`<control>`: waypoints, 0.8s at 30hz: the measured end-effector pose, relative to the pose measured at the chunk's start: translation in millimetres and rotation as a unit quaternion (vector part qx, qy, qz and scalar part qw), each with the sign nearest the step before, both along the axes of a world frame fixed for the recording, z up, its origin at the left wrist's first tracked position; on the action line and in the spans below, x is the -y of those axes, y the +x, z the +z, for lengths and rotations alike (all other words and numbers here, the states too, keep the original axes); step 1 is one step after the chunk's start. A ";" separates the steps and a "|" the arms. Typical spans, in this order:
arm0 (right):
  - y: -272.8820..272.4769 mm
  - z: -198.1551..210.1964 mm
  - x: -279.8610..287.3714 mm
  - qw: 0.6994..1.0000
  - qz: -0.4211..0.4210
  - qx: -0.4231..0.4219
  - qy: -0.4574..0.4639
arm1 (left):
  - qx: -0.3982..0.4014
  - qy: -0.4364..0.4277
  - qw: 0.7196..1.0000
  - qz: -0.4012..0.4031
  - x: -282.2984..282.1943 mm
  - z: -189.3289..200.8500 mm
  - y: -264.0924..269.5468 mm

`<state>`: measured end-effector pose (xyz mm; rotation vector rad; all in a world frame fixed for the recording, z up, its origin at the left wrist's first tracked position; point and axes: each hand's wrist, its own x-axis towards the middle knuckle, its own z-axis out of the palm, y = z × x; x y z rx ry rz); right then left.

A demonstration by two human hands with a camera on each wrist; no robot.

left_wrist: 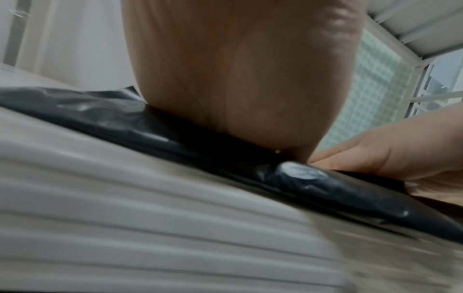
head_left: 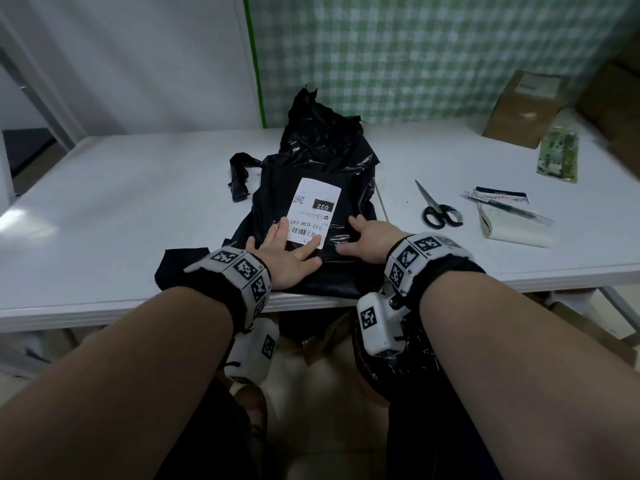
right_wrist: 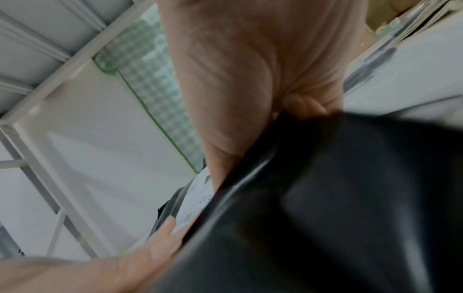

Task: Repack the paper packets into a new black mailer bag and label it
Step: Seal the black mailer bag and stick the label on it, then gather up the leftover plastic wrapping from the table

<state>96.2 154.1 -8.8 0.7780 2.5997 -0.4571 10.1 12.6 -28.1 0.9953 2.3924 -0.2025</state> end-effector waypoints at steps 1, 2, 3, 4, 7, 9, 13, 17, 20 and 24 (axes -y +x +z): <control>3.1 1.9 1.6 1.000 -0.002 0.002 -0.008 | 0.000 -0.003 1.000 0.001 2.0 0.4 1.7; 6.2 3.8 2.8 1.000 -0.002 0.002 -0.016 | 0.003 -0.005 1.000 0.003 4.0 0.7 2.8; 9.2 6.0 4.1 1.000 -0.003 0.000 -0.024 | 0.007 -0.007 1.000 0.006 6.1 1.1 3.9; 12.6 8.1 5.5 1.000 -0.002 -0.007 -0.030 | 0.010 -0.007 1.000 0.009 8.2 1.3 4.6; 20.7 11.2 11.9 0.998 0.001 -0.049 -0.048 | 0.017 -0.012 1.000 0.012 13.6 2.6 5.2; 24.3 12.2 18.3 0.995 0.004 -0.074 -0.062 | 0.007 -0.012 1.000 0.012 16.4 2.3 5.4; 27.5 11.9 30.5 0.995 0.045 -0.062 -0.064 | -0.032 0.005 0.999 0.019 22.0 1.7 1.9; 26.7 6.2 44.9 0.992 0.108 -0.004 0.060 | -0.034 0.040 0.998 0.019 28.0 14.6 6.4; 20.9 2.1 48.3 0.986 0.100 -0.055 0.120 | -0.061 0.124 0.989 0.046 35.1 17.9 0.1; 14.1 12.5 48.1 0.986 0.073 -0.075 0.127 | -0.135 0.278 0.936 0.167 48.8 22.8 -9.9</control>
